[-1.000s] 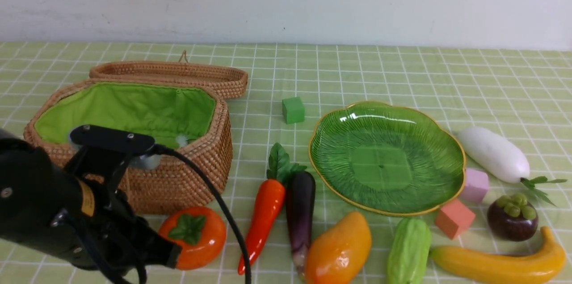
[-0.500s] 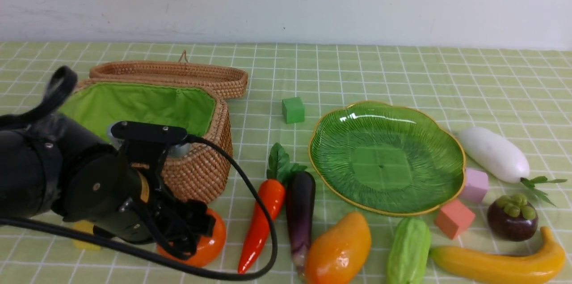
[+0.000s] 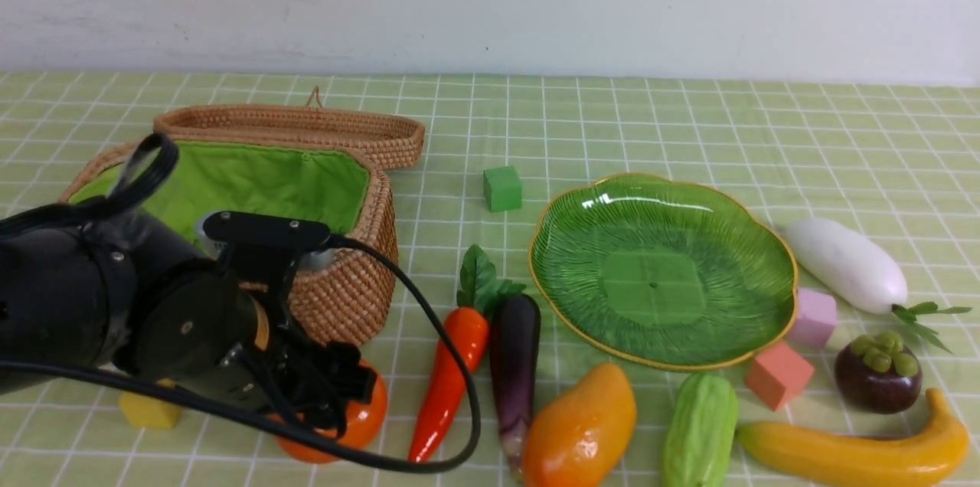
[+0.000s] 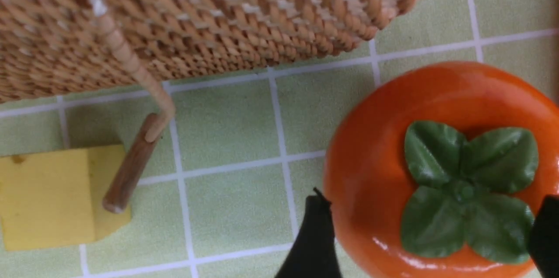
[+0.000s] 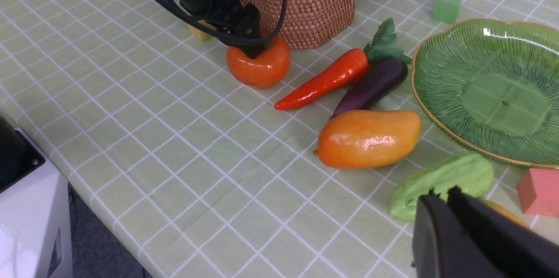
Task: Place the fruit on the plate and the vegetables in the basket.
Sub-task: Grab a tomato with your left arm and place it on the plate on the right.
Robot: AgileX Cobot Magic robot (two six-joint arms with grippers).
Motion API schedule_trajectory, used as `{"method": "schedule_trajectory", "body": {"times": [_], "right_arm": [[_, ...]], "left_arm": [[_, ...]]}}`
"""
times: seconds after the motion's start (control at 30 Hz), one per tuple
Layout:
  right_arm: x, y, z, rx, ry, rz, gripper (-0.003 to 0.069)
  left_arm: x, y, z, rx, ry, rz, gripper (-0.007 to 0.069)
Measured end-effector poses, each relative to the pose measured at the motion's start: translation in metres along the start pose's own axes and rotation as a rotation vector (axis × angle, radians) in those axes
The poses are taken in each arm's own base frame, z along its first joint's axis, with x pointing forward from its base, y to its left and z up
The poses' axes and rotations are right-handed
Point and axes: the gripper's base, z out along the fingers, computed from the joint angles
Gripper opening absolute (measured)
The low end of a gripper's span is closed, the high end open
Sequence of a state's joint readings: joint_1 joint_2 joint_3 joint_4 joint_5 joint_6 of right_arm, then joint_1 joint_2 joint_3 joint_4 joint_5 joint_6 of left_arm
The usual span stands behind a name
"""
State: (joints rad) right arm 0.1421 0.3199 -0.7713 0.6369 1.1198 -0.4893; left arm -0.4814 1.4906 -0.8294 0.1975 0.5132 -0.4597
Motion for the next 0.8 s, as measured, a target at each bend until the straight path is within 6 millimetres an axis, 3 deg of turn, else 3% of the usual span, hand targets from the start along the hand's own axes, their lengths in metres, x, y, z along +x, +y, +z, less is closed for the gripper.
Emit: {"method": "schedule_trajectory", "body": {"times": [0.33,0.53,0.8], "right_arm": [[0.0,0.0,0.0,-0.001,0.001,0.0,0.0044],[0.0,0.001,0.0,-0.007,0.005,0.002,0.0051],[0.0,0.0,0.0,-0.004,-0.005,0.003,0.0055]], "left_arm": [[-0.004,0.0,0.0,0.011,-0.039,0.006,0.0591],[-0.006,0.019,0.001,-0.026,-0.023,-0.058,0.0591],[-0.008,0.015,0.002,0.028,-0.031,-0.063,0.0591]]}}
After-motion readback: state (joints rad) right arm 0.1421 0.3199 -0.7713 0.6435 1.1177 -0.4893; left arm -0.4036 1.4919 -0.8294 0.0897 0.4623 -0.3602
